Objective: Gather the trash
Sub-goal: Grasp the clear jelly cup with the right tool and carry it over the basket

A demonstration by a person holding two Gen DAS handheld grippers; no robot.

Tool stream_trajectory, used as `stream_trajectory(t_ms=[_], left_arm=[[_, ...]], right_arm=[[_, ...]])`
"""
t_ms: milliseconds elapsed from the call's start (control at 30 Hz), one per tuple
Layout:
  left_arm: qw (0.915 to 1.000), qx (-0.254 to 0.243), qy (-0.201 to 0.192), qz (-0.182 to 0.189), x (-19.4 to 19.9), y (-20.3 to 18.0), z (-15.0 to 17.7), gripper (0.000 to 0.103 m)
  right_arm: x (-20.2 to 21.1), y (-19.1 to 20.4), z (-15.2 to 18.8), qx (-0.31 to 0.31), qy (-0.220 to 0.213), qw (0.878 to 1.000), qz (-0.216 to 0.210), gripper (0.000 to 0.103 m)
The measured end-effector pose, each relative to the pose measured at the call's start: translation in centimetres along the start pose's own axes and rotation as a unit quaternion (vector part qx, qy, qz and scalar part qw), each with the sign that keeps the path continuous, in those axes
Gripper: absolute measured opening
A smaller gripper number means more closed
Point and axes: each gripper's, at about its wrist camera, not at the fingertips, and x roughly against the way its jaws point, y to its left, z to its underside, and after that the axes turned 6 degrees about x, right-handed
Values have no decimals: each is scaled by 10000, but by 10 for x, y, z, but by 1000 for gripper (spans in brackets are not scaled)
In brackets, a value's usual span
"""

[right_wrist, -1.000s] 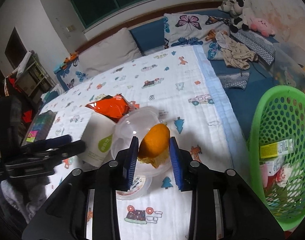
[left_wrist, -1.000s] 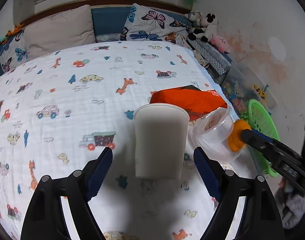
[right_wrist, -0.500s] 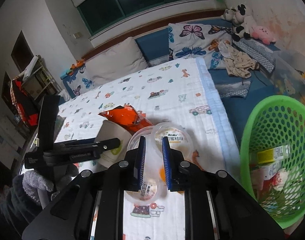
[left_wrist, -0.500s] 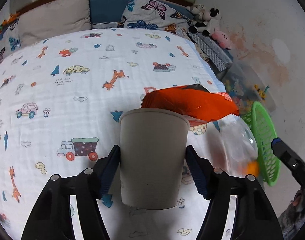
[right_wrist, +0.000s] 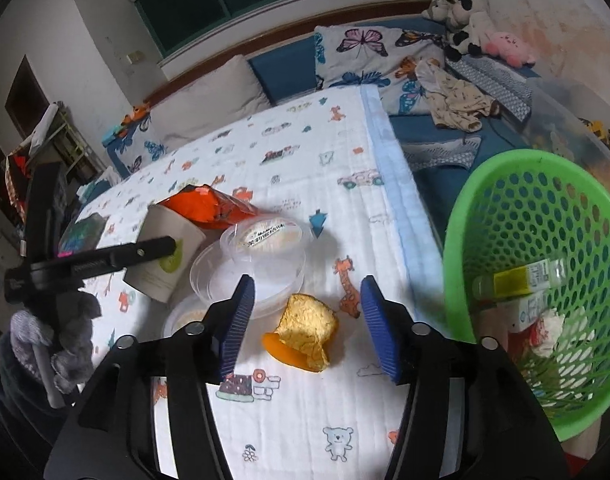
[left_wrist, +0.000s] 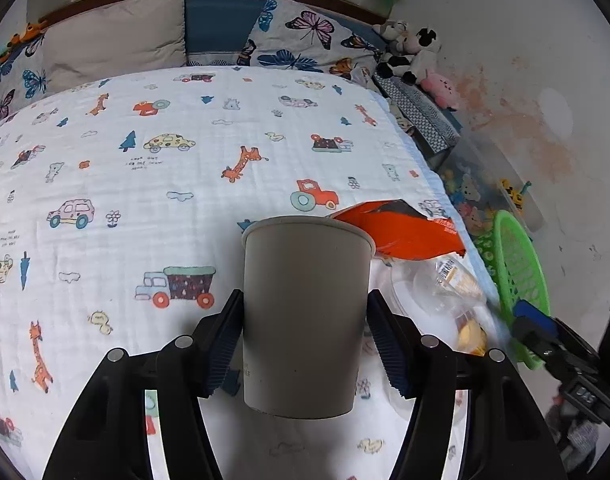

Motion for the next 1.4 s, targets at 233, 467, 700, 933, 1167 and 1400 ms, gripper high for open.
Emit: stream_trajectory(t_ms=[233, 467, 700, 933, 1167, 1400], left_arm=[[9999, -81, -101, 43, 18, 2, 6, 60], [9996, -184, -207, 65, 38, 6, 14, 60], [9992, -256, -291, 95, 51, 9, 19, 60], [9990, -226, -354, 136, 60, 13, 20, 60], [9986, -258, -426, 195, 71, 9, 20, 60], [9973, -408, -510, 323, 84, -8, 22, 60]], right_arm=[[-10, 15, -8, 259, -1, 9997, -9, 71], [-41, 30, -21, 653, 193, 9976, 98, 78], [-66, 35, -25, 784, 415, 9960, 127, 79], [-69, 32, -26, 648, 420, 9970, 58, 64], [-48, 35, -23, 720, 142, 9972, 120, 64], [-14, 27, -26, 542, -143, 9984, 33, 64]])
